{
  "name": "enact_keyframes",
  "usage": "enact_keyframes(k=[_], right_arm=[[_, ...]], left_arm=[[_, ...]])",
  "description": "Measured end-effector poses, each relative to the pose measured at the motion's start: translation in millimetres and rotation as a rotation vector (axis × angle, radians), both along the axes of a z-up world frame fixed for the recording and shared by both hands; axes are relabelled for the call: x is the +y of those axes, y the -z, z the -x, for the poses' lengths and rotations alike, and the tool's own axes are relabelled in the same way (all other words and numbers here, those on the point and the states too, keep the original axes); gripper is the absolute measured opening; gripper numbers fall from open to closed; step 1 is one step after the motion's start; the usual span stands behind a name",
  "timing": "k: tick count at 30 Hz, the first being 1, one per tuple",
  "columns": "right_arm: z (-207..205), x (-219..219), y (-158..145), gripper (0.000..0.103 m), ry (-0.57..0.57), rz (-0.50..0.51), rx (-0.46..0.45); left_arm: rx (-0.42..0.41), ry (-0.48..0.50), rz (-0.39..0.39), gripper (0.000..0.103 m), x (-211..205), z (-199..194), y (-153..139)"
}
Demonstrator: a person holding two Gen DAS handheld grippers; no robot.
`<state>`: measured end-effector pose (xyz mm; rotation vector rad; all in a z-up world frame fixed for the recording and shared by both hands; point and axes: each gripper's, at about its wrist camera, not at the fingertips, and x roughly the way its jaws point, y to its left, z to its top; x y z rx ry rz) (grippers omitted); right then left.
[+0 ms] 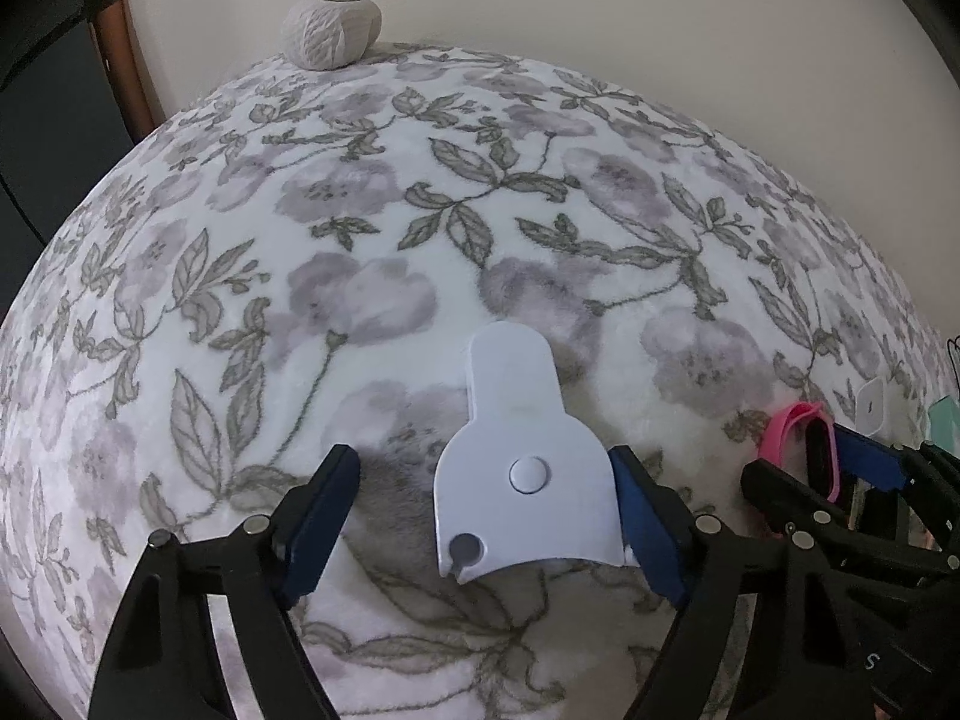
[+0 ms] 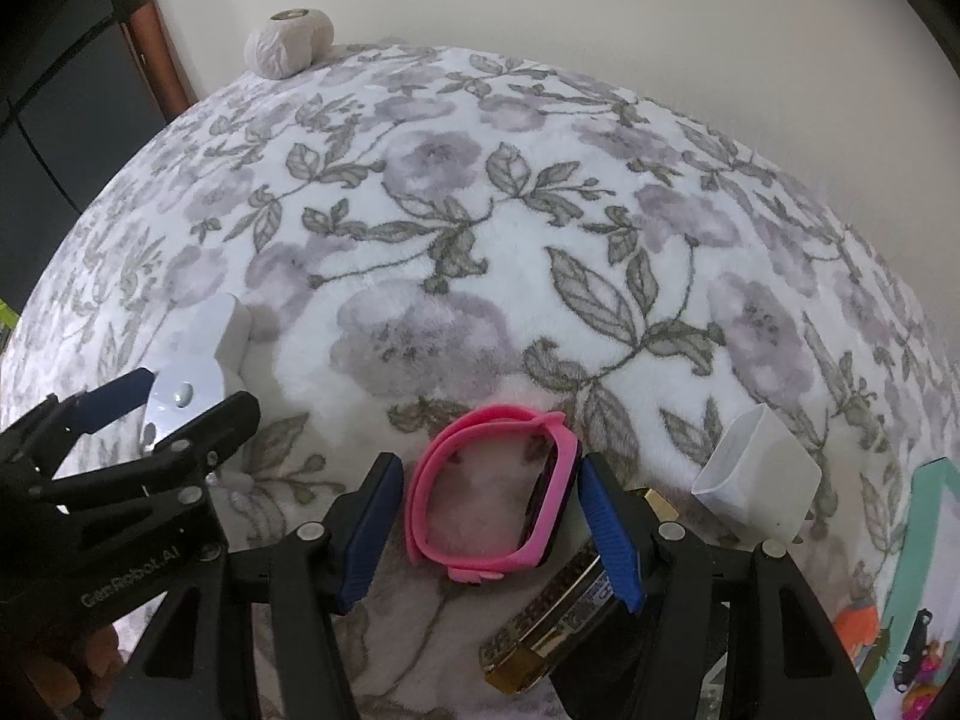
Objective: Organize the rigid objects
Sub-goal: 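Close the left gripper on the white hook while the right gripper closes on the pink wristband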
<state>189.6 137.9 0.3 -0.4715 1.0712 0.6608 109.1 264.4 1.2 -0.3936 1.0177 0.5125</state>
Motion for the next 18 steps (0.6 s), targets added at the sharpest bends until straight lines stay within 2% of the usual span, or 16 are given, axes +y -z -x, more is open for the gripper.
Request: enact_keyframes(k=[5, 13, 17, 18], right_arm=[[-0.3, -1.9, 3.7, 0.063, 0.012, -0.005, 0.006], [1.9, -2.4, 2.5, 0.063, 0.017, -0.012, -0.013], [4.7, -2.5, 1.9, 0.060, 0.021, -0.010, -0.021], [5.5, -2.9, 1.5, 0.059, 0.022, -0.013, -0.020]], left_arm=[[-0.005, 0.008, -0.010, 0.082, -1.2, 0.9, -0.1], [-0.008, 0.030, -0.028, 0.070, -5.2, 1.8, -1.9], [-0.008, 0.044, -0.024, 0.057, -7.1, 3.1, -3.9], [-0.006, 0.047, -0.024, 0.057, -7.8, 3.3, -4.5]])
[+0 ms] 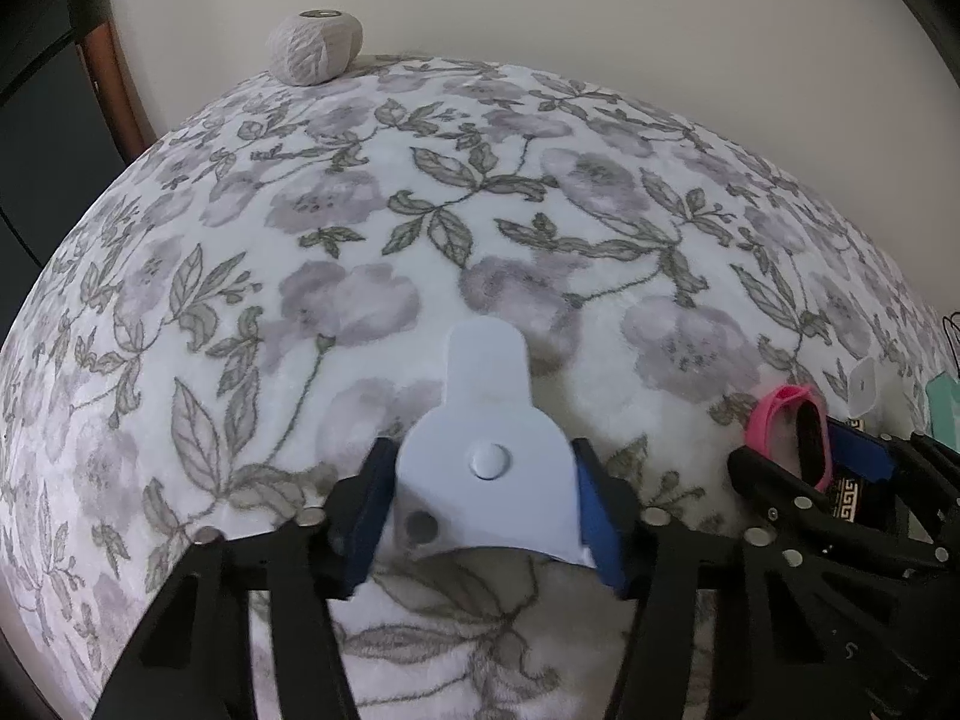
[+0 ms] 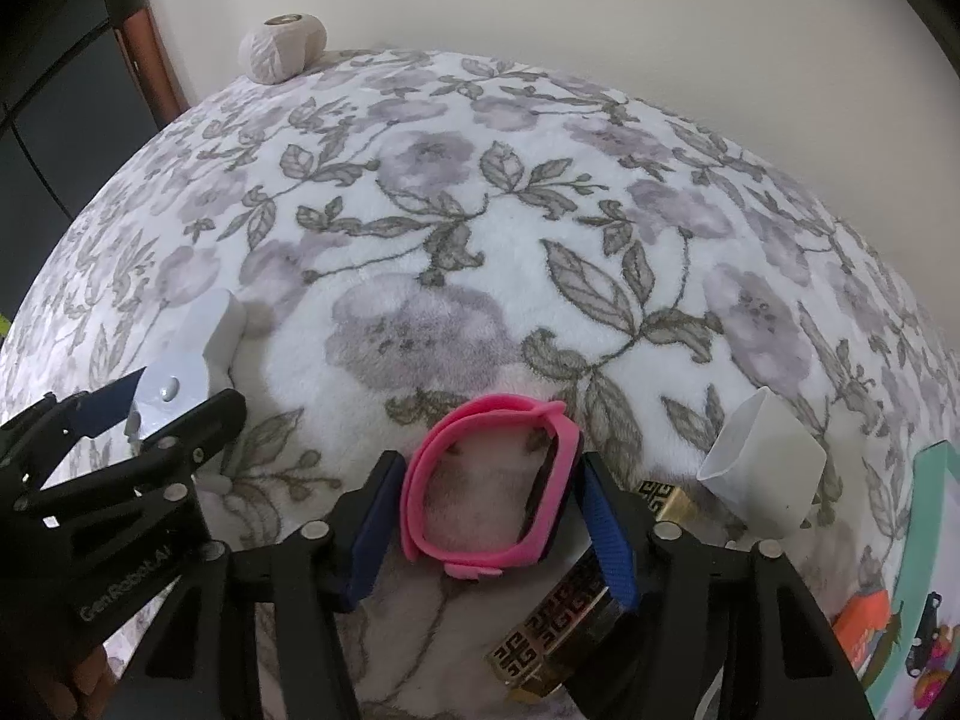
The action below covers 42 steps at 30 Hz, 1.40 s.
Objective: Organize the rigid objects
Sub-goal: 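Close the left gripper on the white hook while the right gripper closes on the pink wristband, then lift the white hook with the left gripper while the right gripper carries the wristband toward the tray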
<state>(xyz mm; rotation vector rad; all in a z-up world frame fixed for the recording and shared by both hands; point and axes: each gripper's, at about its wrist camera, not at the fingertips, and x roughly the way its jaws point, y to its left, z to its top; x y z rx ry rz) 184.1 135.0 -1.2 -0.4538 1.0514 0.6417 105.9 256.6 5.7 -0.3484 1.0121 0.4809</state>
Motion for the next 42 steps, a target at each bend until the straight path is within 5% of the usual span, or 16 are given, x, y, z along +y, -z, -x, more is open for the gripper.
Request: enact_keyframes(k=[13, 25, 35, 42], right_arm=[[14, -9, -9, 0.058, -0.002, -0.060, 0.070], [27, -51, -67, 0.058, 0.056, -0.197, 0.055], [24, -117, -131, 0.058, 0.142, -0.243, -0.058], [6, -179, -149, 0.058, 0.231, -0.227, -0.114]], left_arm=[[0.008, -0.047, 0.056, 0.056, 0, 12, -2], [-0.033, -0.120, 0.085, 0.056, -15, 33, -37], [-0.109, -0.063, 0.081, 0.056, -80, 21, -94], [-0.125, 0.021, 0.043, 0.056, -144, -4, -119]])
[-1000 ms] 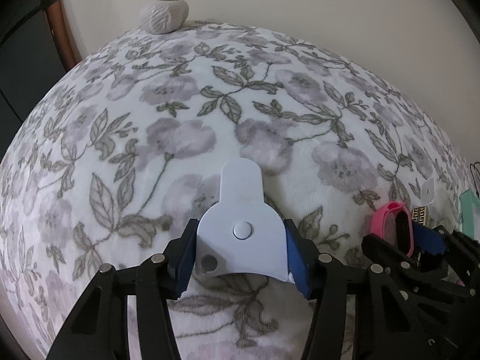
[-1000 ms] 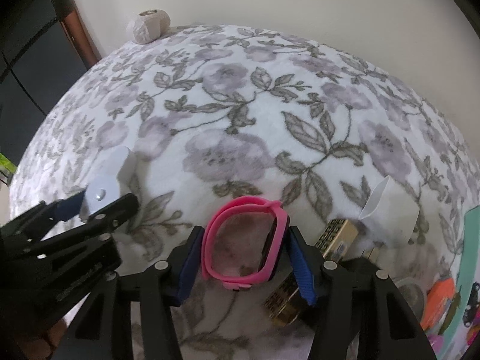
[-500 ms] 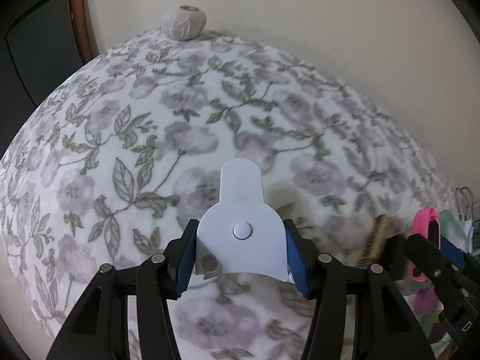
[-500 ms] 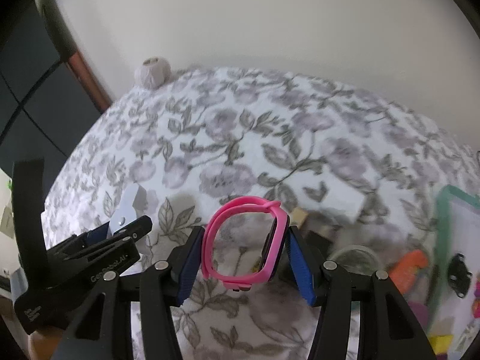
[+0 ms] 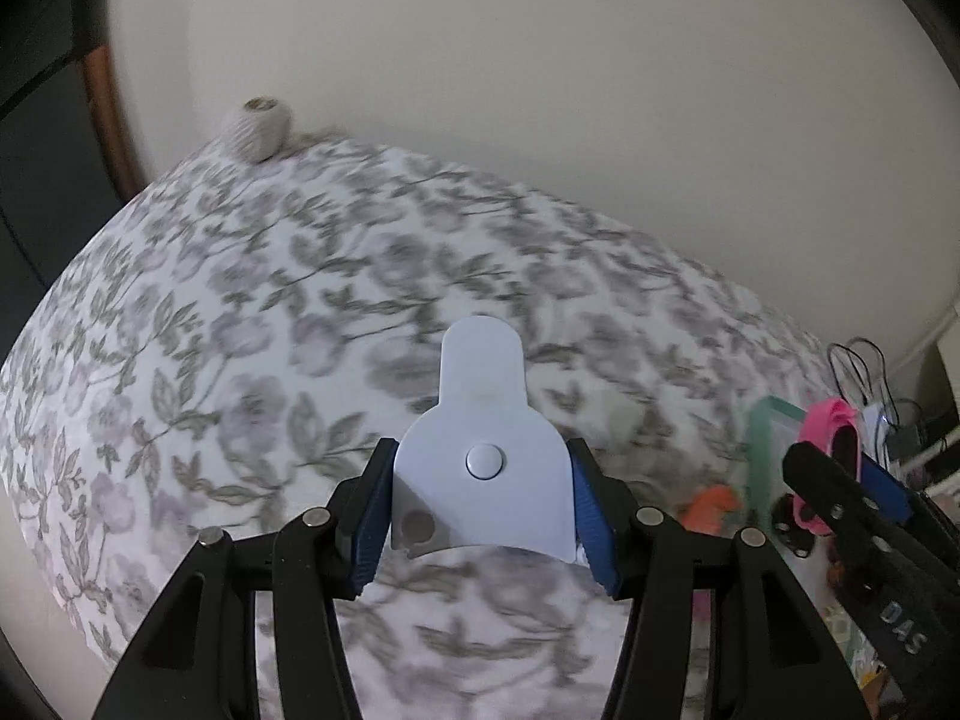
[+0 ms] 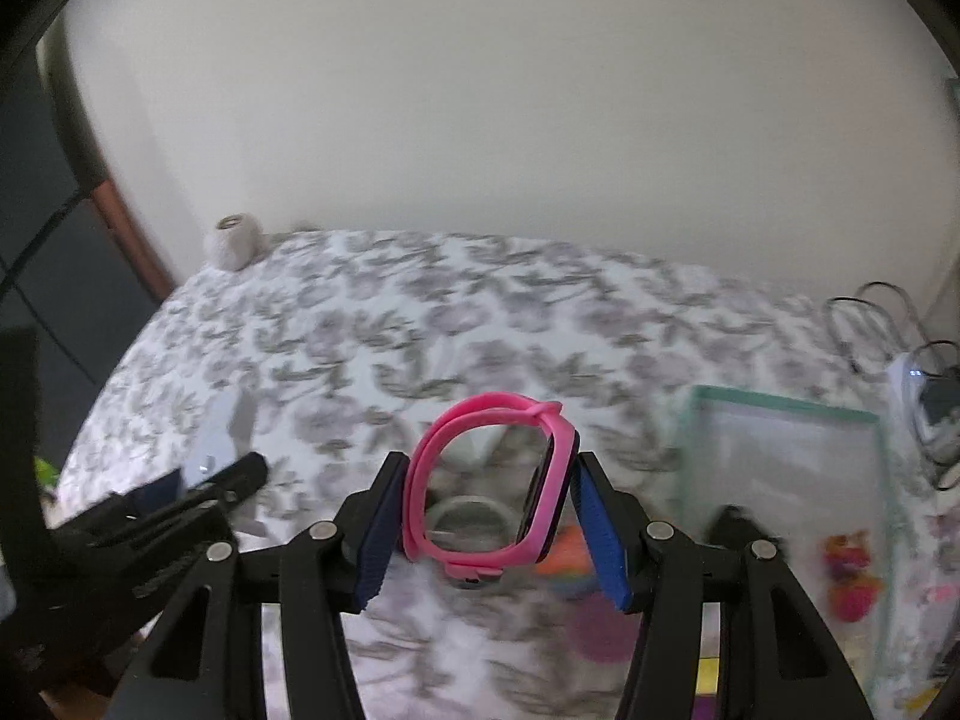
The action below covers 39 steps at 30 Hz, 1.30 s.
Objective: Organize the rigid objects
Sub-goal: 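Lift the white hook with the left gripper while the right gripper carries the wristband toward the tray, then lower the white hook into the tray and open the left gripper while the right gripper releases the wristband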
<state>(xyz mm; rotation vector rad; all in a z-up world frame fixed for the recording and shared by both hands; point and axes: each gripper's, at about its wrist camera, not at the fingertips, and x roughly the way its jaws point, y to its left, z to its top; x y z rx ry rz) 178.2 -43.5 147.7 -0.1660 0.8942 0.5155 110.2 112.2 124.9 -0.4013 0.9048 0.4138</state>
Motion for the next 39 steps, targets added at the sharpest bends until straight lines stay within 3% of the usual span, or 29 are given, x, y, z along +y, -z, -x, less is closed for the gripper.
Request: enact_keyframes(k=[9, 20, 39], right_arm=[[-33, -72, -5, 0.058, 0.092, 0.046, -0.039], [-70, -160, 23, 0.058, 0.251, 0.082, 0.016], [-94, -229, 48, 0.058, 0.407, 0.073, 0.019]], left_arm=[[-0.007, 0.111, -0.024, 0.056, -84, -41, -11], [0.001, 0.228, -0.021, 0.056, -165, -87, -5], [0.062, 0.367, 0.072, 0.057, -243, -115, 62]])
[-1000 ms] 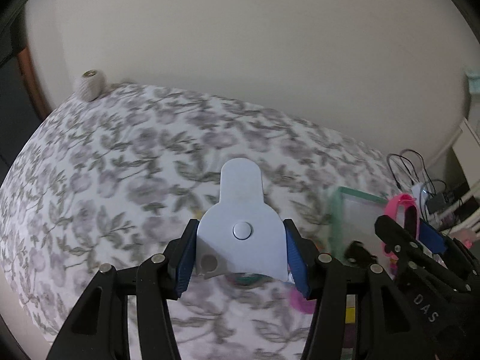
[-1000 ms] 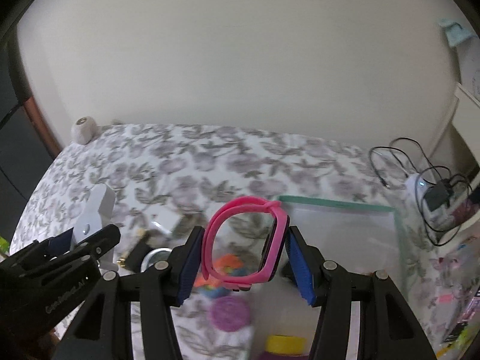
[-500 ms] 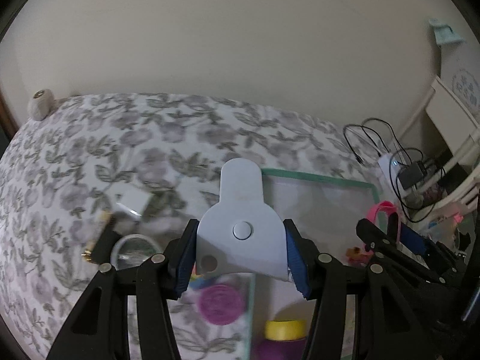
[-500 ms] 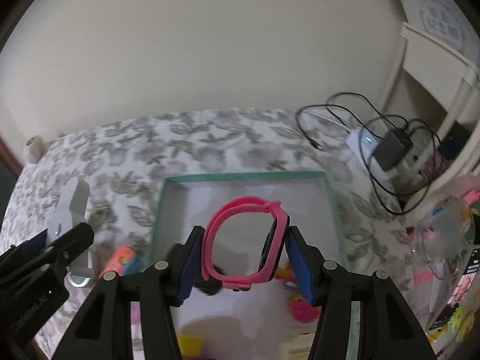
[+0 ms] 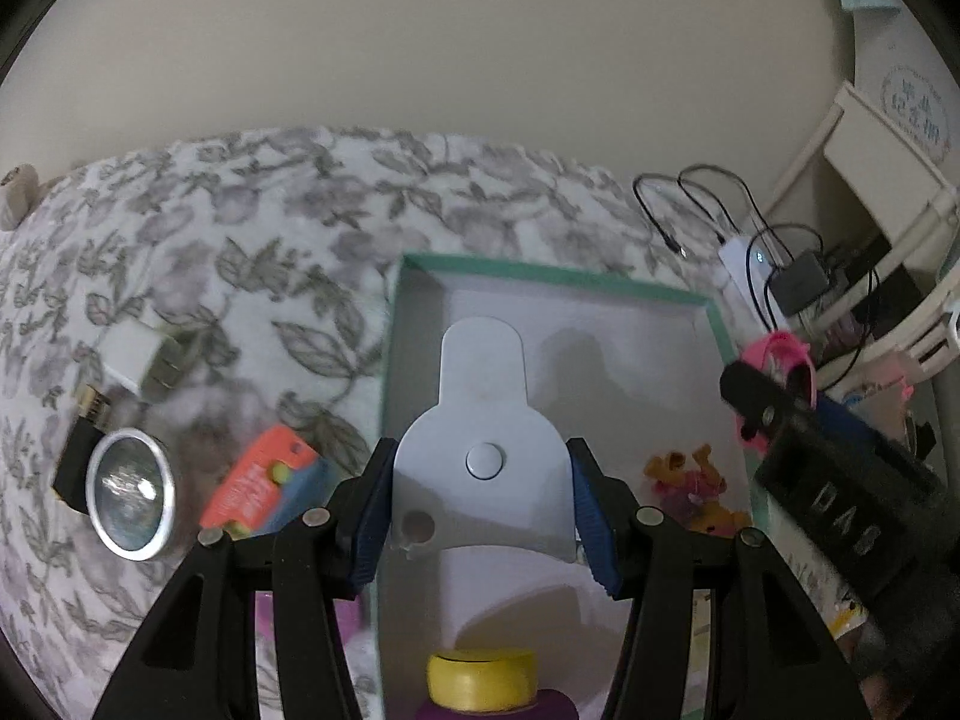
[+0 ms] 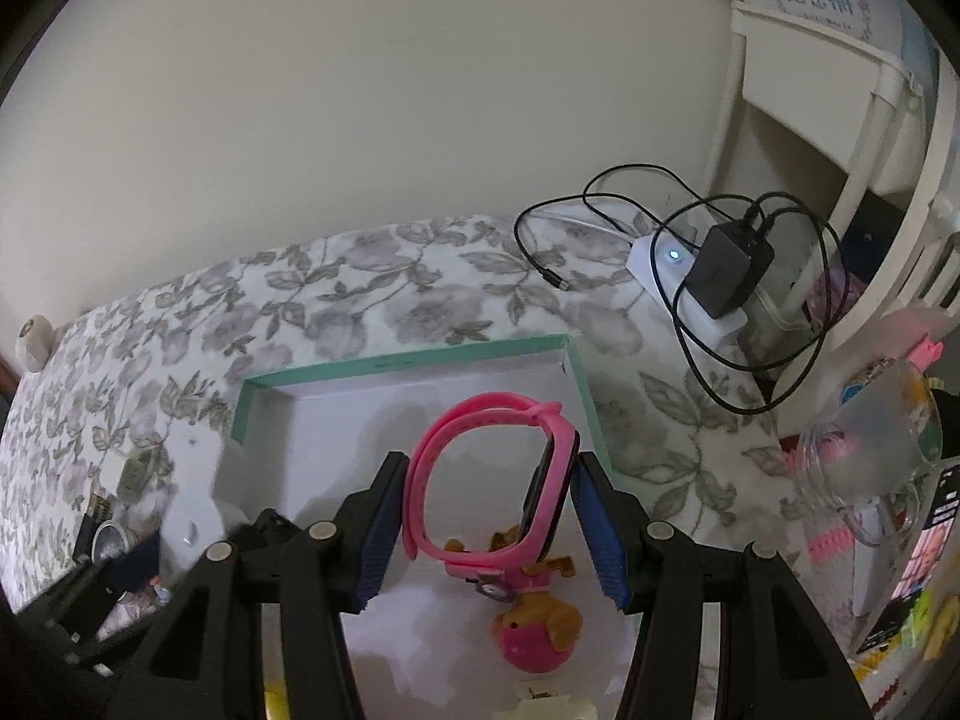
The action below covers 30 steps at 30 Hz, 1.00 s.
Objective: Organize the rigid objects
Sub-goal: 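Lower the white hook into the tray and open the left gripper while the right gripper releases the wristband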
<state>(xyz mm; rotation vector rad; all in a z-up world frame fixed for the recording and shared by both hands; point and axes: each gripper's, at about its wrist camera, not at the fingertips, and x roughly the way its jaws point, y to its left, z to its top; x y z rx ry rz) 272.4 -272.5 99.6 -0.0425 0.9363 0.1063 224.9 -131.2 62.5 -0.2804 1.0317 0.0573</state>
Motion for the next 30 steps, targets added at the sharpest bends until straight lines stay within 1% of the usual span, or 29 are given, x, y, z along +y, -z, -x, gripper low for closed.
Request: enact_keyframes(k=[5, 10, 12, 16, 18, 24, 28, 30], right_arm=[[-3, -6, 7, 0.058, 0.016, -0.011, -0.004], [-7, -6, 21, 0.059, 0.022, -0.018, 0.028], [-8, -3, 25, 0.059, 0.016, -0.017, 0.034], [-8, 1, 29, 0.059, 0.010, -0.009, 0.039], [-8, 2, 30, 0.059, 0.010, -0.011, 0.044], [-9, 4, 34, 0.059, 0.012, -0.008, 0.059], [-9, 6, 35, 0.059, 0.005, 0.003, 0.061], [-8, 7, 36, 0.059, 0.001, 0.004, 0.063]], left_arm=[[0.018, 0.030, -0.010, 0.057, -9, -2, 11], [0.030, 0.053, -0.026, 0.057, -14, -2, 16], [0.048, 0.067, -0.032, 0.057, -16, -3, 19], [0.082, 0.059, -0.052, 0.057, -13, -3, 23], [0.099, 0.054, -0.077, 0.057, -11, -2, 22], [0.134, 0.079, -0.094, 0.057, -12, -2, 23], [0.144, 0.082, -0.076, 0.056, -13, -4, 28], [0.127, 0.080, -0.063, 0.056, -13, -5, 29]])
